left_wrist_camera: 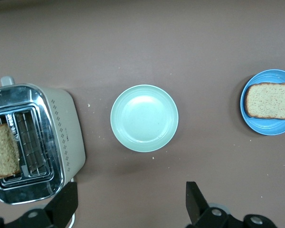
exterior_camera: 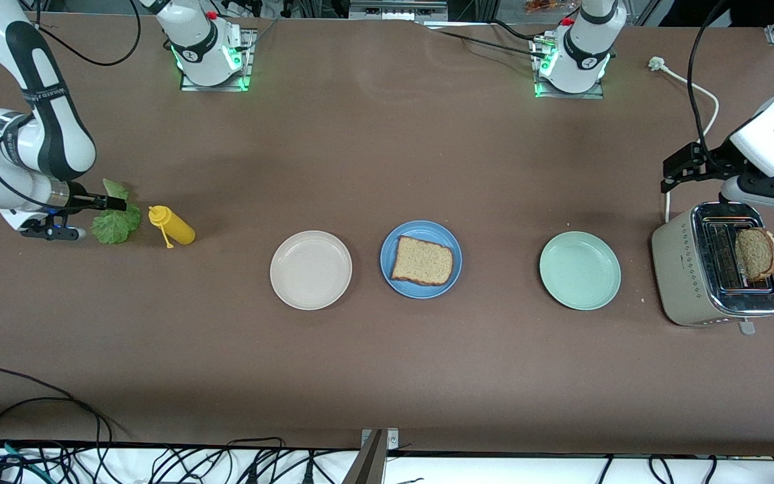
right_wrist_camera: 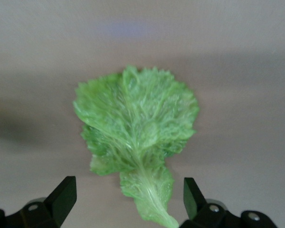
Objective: Make sandwich in blue plate with both arms
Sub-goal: 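Grasp the green lettuce leaf with the right gripper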
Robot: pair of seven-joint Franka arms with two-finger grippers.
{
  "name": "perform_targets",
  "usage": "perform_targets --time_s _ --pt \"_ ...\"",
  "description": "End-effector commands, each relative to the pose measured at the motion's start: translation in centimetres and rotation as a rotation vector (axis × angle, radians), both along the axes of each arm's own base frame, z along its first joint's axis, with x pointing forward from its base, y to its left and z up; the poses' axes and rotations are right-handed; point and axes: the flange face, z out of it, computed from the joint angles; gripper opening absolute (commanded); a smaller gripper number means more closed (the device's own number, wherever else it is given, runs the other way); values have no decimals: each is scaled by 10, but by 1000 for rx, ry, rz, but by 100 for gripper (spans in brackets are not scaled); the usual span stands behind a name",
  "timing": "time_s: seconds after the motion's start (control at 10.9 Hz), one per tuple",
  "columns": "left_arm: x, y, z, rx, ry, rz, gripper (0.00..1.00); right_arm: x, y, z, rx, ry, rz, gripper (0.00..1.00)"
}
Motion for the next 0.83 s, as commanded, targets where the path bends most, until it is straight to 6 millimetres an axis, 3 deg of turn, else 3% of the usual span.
perform_targets --time_s 0.0,0.18,0.28,0.37,0.46,0.55,0.74 --pt "-8 5 0 -9 7 12 100 -12 -2 -23 8 41 11 100" --pt "-8 3 4 -8 9 13 100 -16 -5 -34 13 62 7 99" --pt "-9 3 5 -8 9 13 100 -19 -10 -40 15 72 -4 90" --pt "-8 3 4 -8 10 13 100 -22 -12 -46 18 83 -9 60" --pt "-8 3 5 -8 9 16 100 -22 -13 -46 19 86 -9 25" --pt "-9 3 5 -8 12 14 100 -23 -13 -45 22 93 -11 0" --pt "-8 3 7 -7 9 14 100 -21 -12 -40 21 93 -8 0"
